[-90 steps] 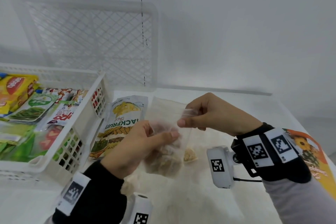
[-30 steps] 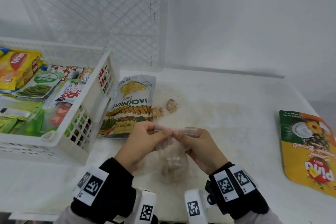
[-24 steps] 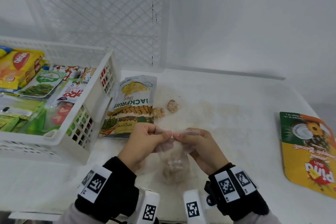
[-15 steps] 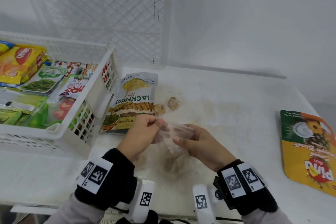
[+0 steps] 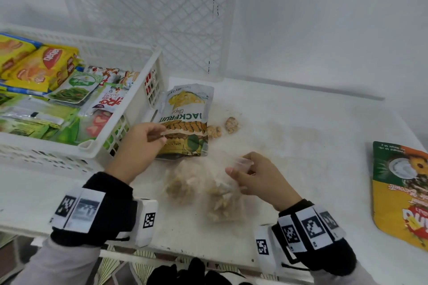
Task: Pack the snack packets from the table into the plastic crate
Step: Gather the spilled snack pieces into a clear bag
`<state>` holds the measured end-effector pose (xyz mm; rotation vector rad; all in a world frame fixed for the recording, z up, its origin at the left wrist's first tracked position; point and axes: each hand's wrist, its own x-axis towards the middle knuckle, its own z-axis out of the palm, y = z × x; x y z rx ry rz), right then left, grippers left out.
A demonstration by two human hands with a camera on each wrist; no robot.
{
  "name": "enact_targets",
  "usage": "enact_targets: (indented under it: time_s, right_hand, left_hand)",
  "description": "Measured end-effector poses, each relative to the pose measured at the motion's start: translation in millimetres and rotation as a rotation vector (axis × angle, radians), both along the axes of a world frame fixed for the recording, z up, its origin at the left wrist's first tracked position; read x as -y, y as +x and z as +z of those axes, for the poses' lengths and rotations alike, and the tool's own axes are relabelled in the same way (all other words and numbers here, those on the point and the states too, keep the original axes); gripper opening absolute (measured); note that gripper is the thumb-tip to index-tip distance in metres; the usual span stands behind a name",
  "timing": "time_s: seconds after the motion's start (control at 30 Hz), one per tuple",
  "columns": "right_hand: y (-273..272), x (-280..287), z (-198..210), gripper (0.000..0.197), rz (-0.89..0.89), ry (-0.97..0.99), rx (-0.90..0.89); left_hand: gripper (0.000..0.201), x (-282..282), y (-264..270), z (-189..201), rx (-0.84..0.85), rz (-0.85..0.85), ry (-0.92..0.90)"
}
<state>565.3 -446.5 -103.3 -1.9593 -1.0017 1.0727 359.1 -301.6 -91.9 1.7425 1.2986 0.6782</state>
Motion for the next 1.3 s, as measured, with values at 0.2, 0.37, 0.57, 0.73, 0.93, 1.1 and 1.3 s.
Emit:
enact_targets:
  time_s: [0.2,0.37,0.57,0.73,0.93,1.1,1.3]
  right_hand:
    - [15,-26,42,0.025,0.1,0.177,0.422]
    - [3,-85,41,0.058,0.339,-0.142,0.183]
    - [-6,-122,29,0.064,0.271,-0.2,0.088]
    - [2,-131,40,0.043,0.059,0.035,-0.041]
    - [19,-126,65,0.015,-0.058,0.189,-0.298]
    - [18,-117,70,0.035,0.028,0.2,-0.267]
    - [18,-117,74,0.039,-0.022,0.164,-0.266]
  left_hand:
    - [0.044,0,-3,-13,-0.112,-0.042,-0.087]
    - [0.044,2,1,-12,-0.15,-0.025,-0.129]
    - [0.043,-5,-2,-14,-0.25,0.036,-0.153]
    - [0.035,-4,-1,-22,-0.119,0.095,-0.046]
    - [0.036,2,9,-8,0.306,0.23,0.231]
    - [0.035,3,17,13,0.384,0.186,0.555]
    - [0.017,-4,28,26,0.175,-0.118,0.759]
